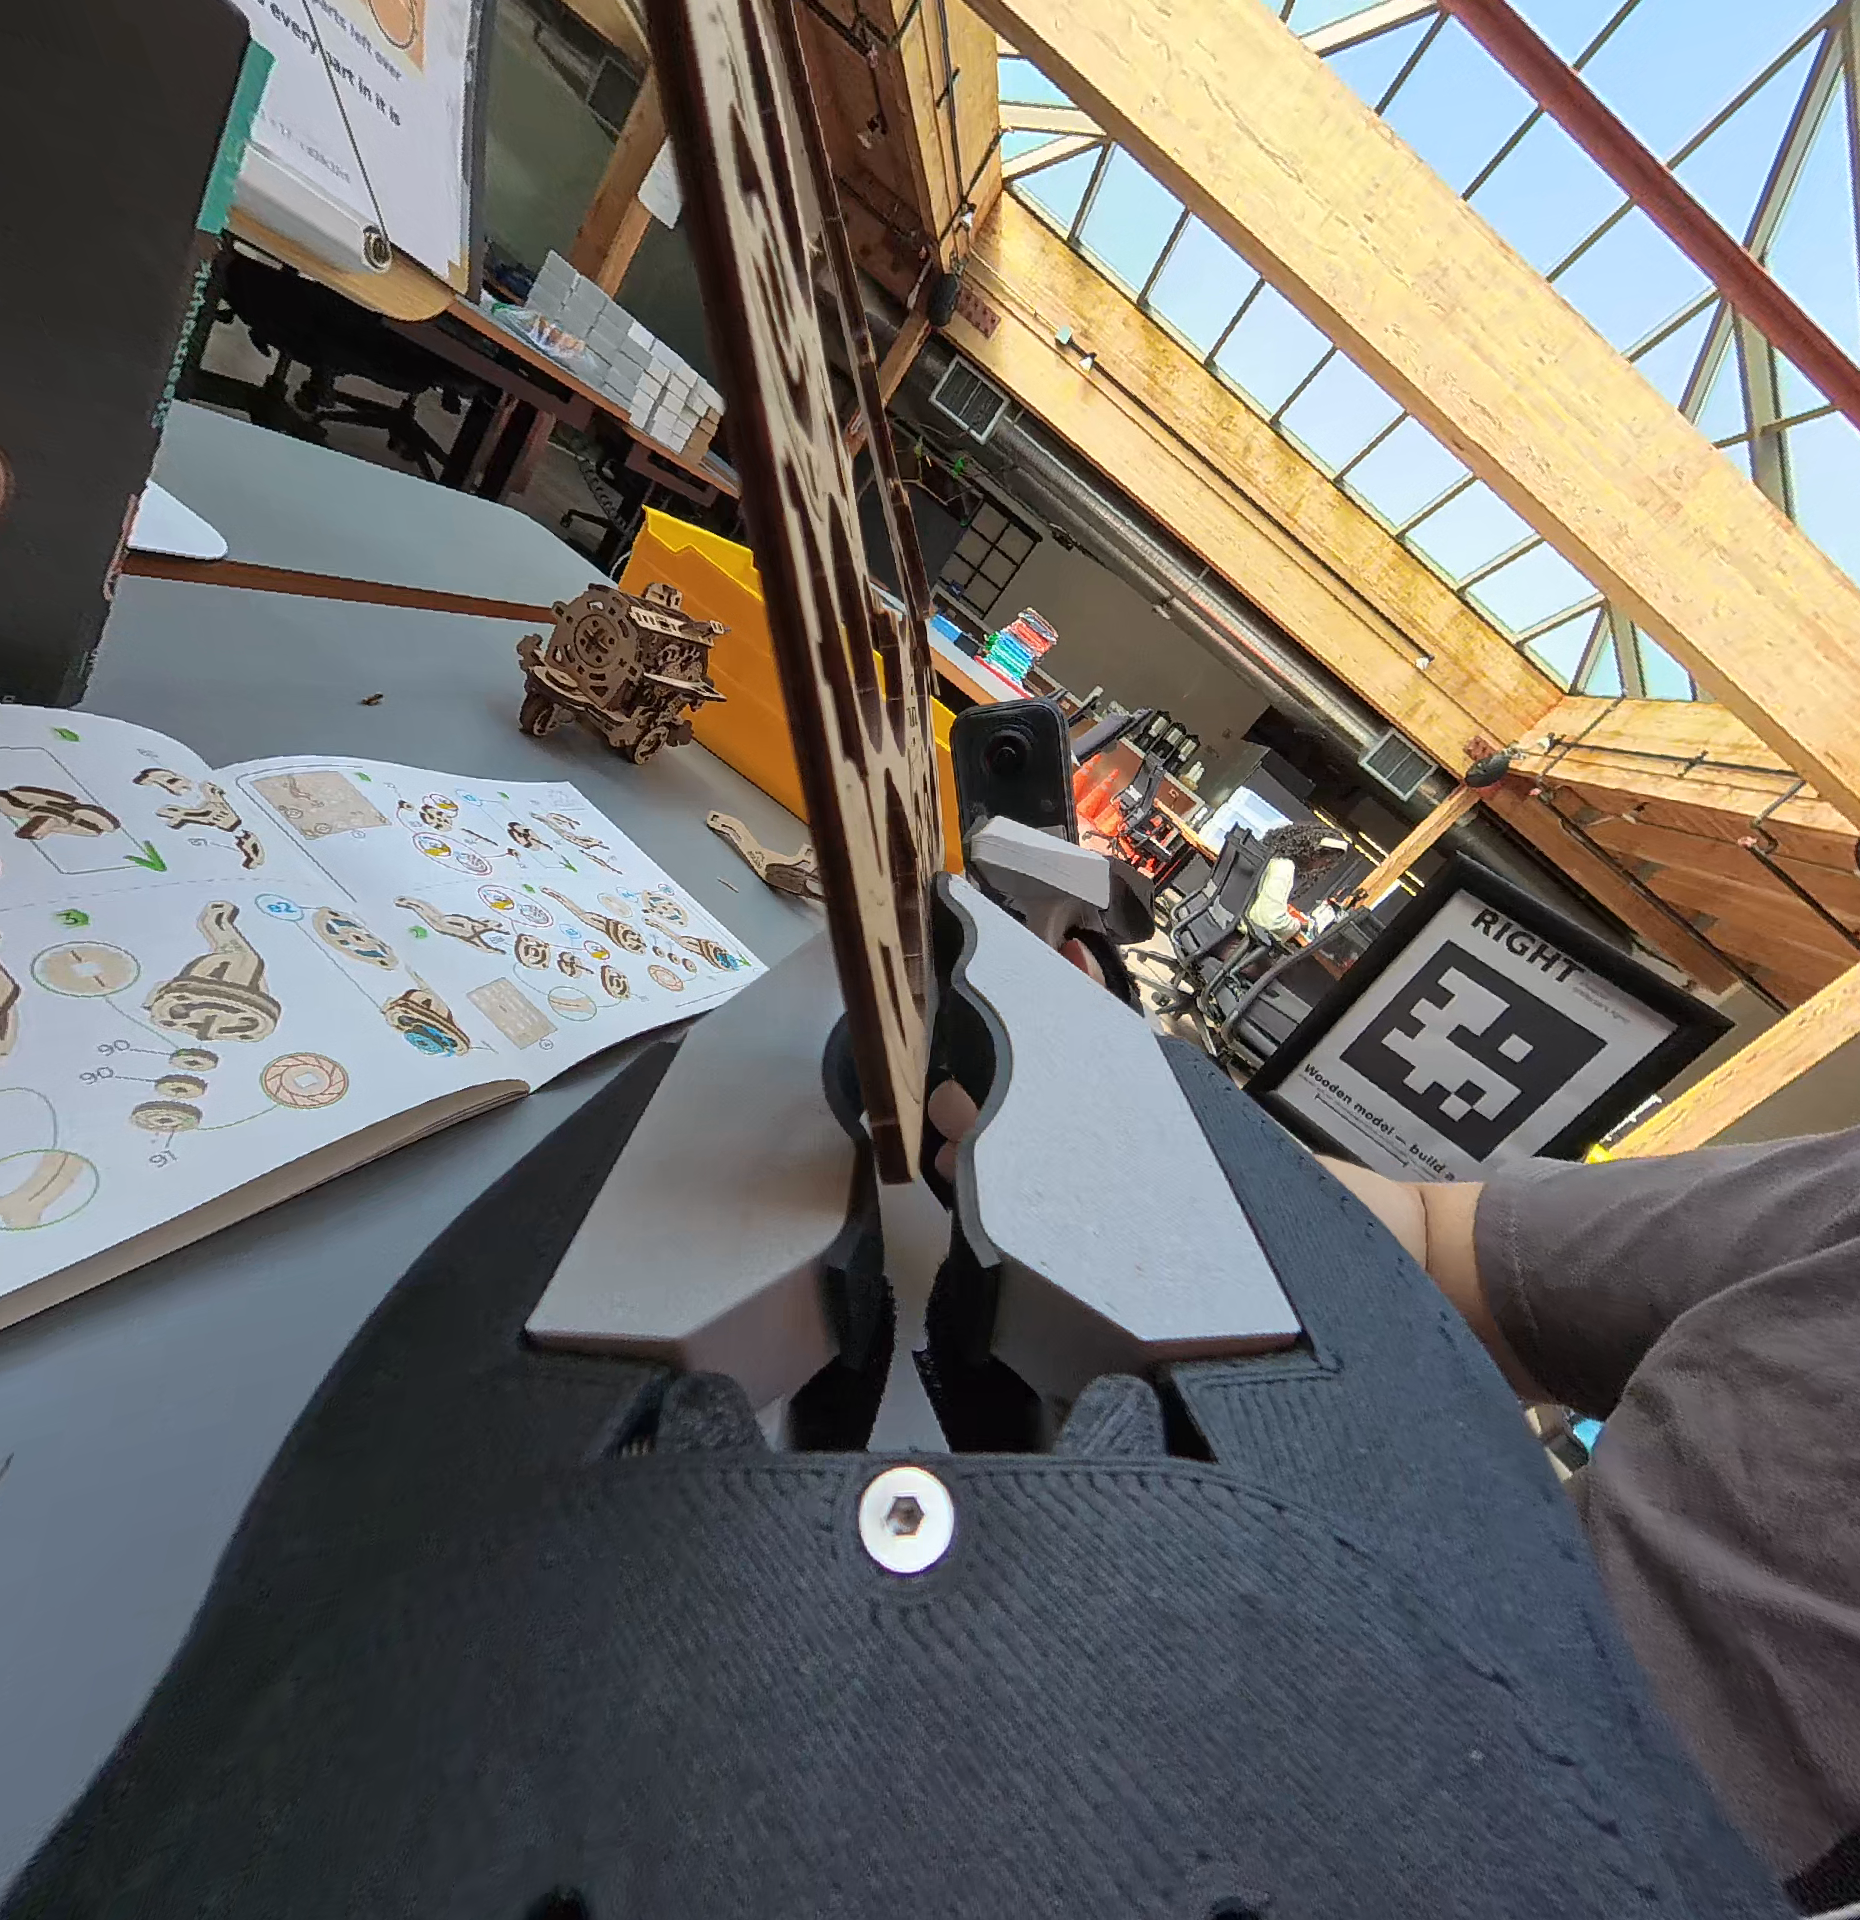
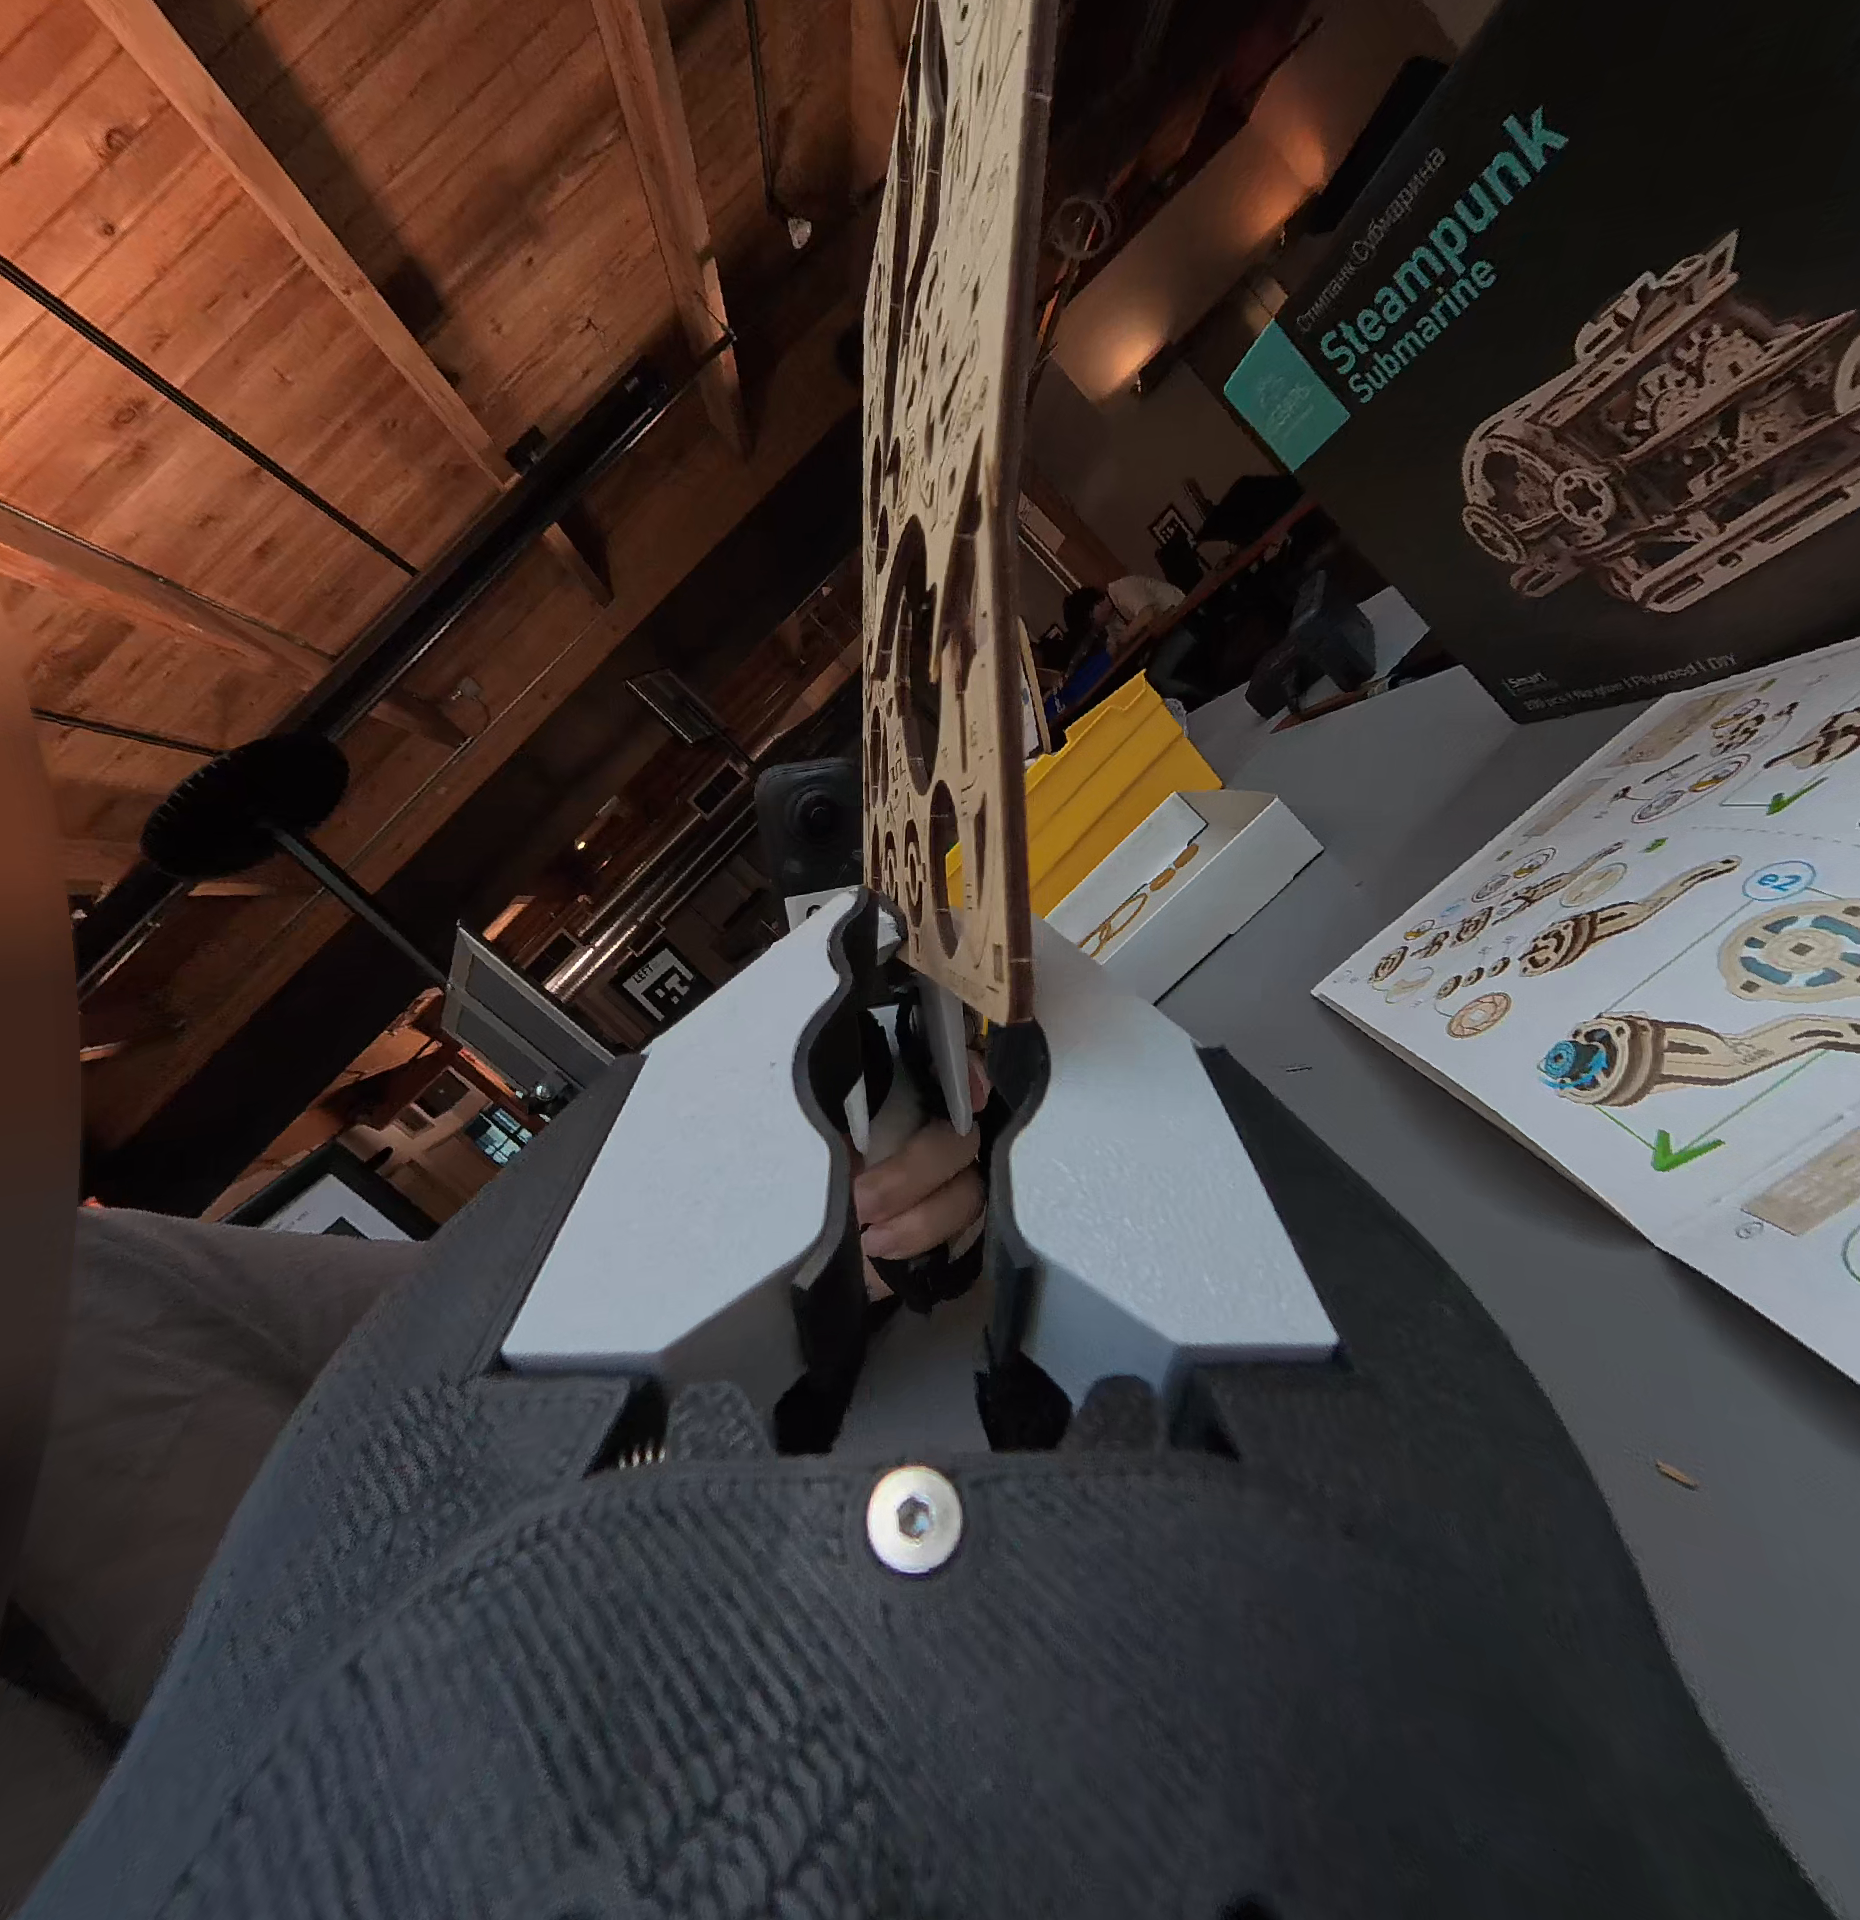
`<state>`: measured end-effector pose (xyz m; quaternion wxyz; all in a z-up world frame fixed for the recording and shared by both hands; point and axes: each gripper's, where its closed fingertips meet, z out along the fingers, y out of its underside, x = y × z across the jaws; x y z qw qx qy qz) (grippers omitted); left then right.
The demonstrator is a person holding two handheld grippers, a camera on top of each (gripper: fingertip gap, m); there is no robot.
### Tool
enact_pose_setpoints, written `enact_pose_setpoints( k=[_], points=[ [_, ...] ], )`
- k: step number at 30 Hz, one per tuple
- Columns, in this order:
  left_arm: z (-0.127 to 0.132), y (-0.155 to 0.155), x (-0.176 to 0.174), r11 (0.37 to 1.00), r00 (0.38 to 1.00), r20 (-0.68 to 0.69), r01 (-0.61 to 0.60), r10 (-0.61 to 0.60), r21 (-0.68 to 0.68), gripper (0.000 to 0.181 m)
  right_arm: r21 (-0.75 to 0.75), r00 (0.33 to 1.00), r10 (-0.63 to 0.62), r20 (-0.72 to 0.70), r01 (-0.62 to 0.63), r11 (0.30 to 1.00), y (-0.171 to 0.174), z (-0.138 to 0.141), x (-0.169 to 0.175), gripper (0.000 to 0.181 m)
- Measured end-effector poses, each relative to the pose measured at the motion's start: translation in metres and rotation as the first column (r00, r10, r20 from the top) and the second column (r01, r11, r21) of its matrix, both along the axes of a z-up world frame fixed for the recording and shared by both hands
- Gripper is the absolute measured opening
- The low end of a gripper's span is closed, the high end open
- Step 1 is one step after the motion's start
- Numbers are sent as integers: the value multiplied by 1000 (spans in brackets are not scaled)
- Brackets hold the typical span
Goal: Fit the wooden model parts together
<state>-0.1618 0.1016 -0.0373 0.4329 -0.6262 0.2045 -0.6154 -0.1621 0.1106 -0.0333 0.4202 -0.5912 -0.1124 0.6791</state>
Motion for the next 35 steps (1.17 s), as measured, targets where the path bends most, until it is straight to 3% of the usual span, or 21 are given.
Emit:
enact_pose_setpoints(
  k=[2, 16, 35],
  points=[
    [0, -2, 2, 1000, 1000, 12, 7, -7, -8, 0, 1, 1000, -26, -6, 26, 1000, 2, 1, 1, 7],
    [-6, -10, 15, 999, 999, -15, 31, -32, -13, 0, -78, 994, 68, -87, -75, 994, -6, -2, 6, 2],
    [22, -31, 15, 993, 993, 114, 27, -40, 111, 5, 163, 998, 55, 29, -60, 985, -31, 20, 10, 1]
  ],
)
